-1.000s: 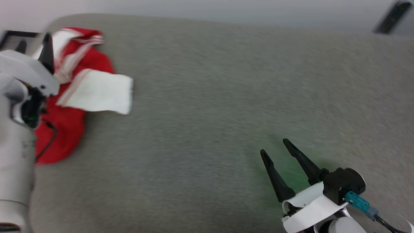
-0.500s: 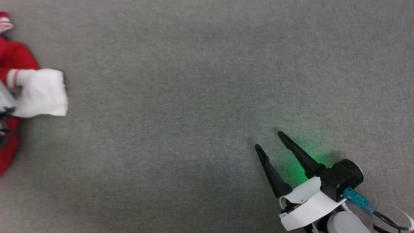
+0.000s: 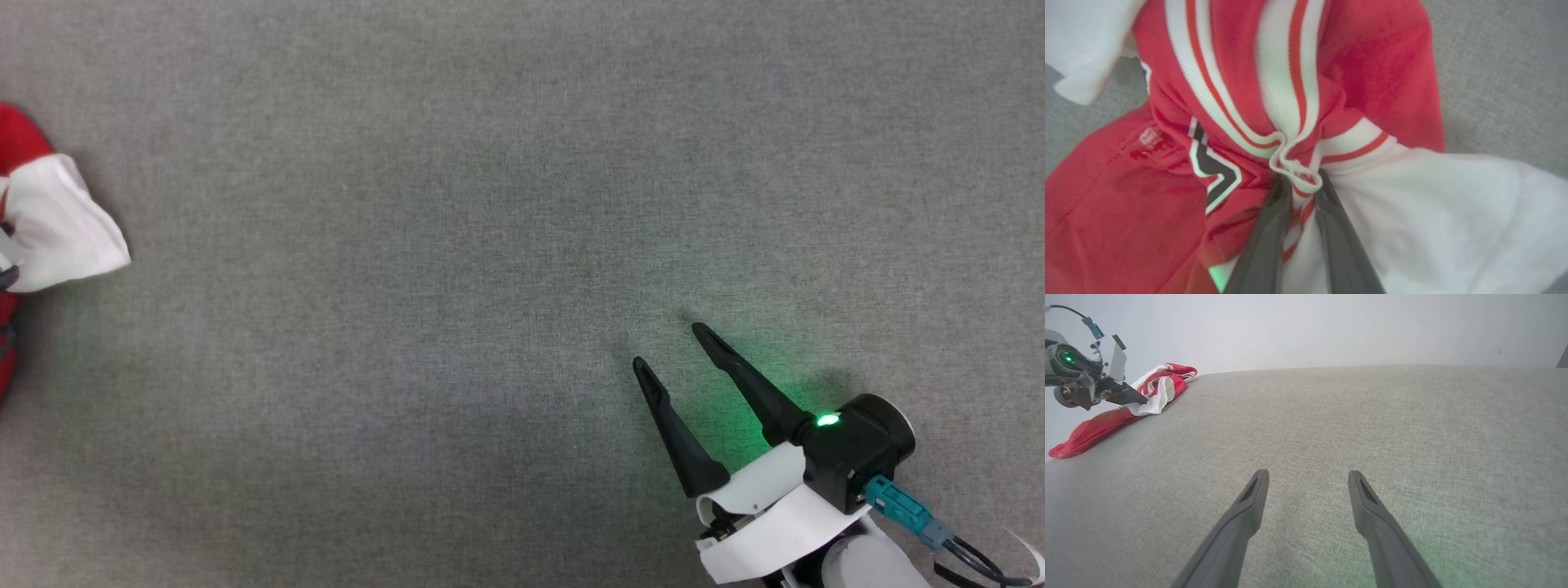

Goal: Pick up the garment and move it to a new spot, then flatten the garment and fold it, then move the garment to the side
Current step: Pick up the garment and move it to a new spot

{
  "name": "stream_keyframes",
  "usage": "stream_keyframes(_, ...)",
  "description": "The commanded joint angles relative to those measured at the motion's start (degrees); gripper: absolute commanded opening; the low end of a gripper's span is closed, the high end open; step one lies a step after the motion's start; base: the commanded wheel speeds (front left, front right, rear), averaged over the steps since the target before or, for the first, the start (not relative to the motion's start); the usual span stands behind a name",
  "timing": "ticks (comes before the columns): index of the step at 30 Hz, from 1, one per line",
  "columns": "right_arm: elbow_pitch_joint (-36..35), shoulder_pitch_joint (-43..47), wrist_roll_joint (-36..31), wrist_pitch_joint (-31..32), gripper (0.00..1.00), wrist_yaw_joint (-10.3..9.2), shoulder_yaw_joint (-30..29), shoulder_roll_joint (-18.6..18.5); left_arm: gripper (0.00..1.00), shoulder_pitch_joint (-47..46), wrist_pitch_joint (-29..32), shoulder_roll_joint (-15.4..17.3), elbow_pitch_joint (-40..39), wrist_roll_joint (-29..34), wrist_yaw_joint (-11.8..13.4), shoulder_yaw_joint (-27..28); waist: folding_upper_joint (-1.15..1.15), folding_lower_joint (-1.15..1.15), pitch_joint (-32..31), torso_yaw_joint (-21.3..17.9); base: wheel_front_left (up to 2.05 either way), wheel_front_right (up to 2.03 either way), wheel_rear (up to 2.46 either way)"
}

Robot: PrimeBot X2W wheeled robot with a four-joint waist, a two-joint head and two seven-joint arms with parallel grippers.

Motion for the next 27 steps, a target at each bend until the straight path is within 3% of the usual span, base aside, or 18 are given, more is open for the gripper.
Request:
stream_keyframes(1,0.0,0.4,-0.2,-0.1,1.00,-0.02,0.0,0.4,0.00,4.0,0.0,-5.1,1.8,-1.2,-1.4,-0.2,0.00,0.00,-1.2,0.2,0.00,0.00,0.00)
stream_keyframes(11,3.4,1.8,1.5,-1.4,1.00,-0.02,0.5,2.7,0.00,0.1,-8.4,-4.5,-2.6,-3.9,-3.2,1.3,0.00,0.00,-8.5,-0.2,0.00,0.00,0.00)
stream_keyframes(16,5.0,2.8,2.2,-2.3,1.00,-0.02,-0.5,3.6,0.00,-1.6,-7.2,-9.7,-9.5,-6.4,-3.7,-1.5,0.00,0.00,-11.6,-1.1,0.00,0.00,0.00)
stream_keyframes(23,6.2,3.2,2.8,-3.0,1.00,-0.02,-2.6,4.9,0.00,1.5,-0.6,-16.8,-26.2,-12.3,-3.6,-9.9,0.00,0.00,-13.0,-4.1,0.00,0.00,0.00)
stream_keyframes(27,6.3,2.9,3.2,-3.3,1.00,-0.02,-3.7,5.8,0.00,4.0,2.8,-20.7,-31.2,-13.8,-3.6,-13.9,0.00,0.00,-12.6,-6.8,0.00,0.00,0.00)
